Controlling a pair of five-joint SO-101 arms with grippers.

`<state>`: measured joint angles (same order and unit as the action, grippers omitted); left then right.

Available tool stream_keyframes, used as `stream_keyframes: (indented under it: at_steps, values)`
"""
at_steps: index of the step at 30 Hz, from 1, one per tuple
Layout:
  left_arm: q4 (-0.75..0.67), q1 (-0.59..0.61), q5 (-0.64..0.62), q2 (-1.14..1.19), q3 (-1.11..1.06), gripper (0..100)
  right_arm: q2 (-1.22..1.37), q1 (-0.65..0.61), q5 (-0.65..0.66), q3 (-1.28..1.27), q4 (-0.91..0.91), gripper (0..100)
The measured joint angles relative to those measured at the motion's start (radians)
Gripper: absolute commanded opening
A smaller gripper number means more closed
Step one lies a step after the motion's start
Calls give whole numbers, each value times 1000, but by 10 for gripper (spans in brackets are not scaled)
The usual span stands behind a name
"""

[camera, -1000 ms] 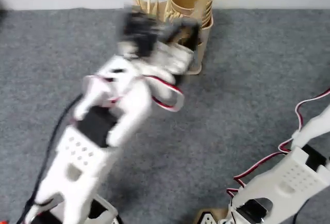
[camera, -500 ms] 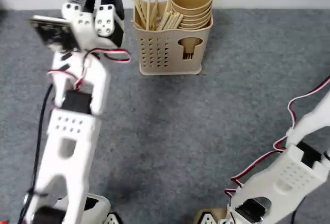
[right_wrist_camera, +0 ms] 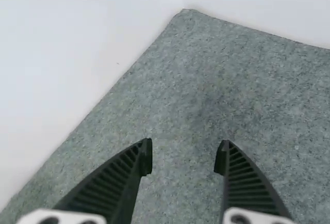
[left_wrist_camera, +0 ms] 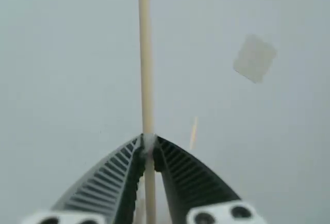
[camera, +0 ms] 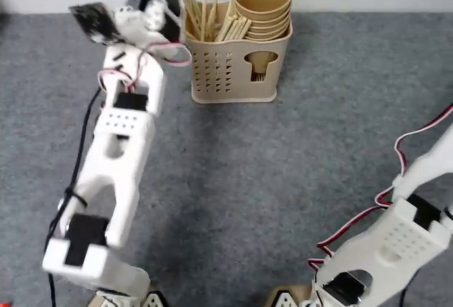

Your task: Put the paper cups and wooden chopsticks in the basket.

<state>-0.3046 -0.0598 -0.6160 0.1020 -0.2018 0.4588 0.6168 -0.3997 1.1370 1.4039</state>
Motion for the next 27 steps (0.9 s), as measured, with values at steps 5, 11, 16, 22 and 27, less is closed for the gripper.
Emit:
stream_keyframes:
  at_steps: [5, 11, 16, 22, 27]
  values:
    - [71, 28, -89, 135, 163, 13, 0, -11, 0, 0, 0, 208]
    - [74, -18, -100, 167, 199, 13, 0, -35, 0, 0, 0, 208]
    - [140, -68, -100, 167, 201, 13, 0, -37, 0, 0, 0, 208]
    - [193, -95, 87, 176, 201, 13, 0, -37, -32, 0, 0, 208]
    - [193, -92, 261, 176, 201, 13, 0, -38, -37, 0, 0, 208]
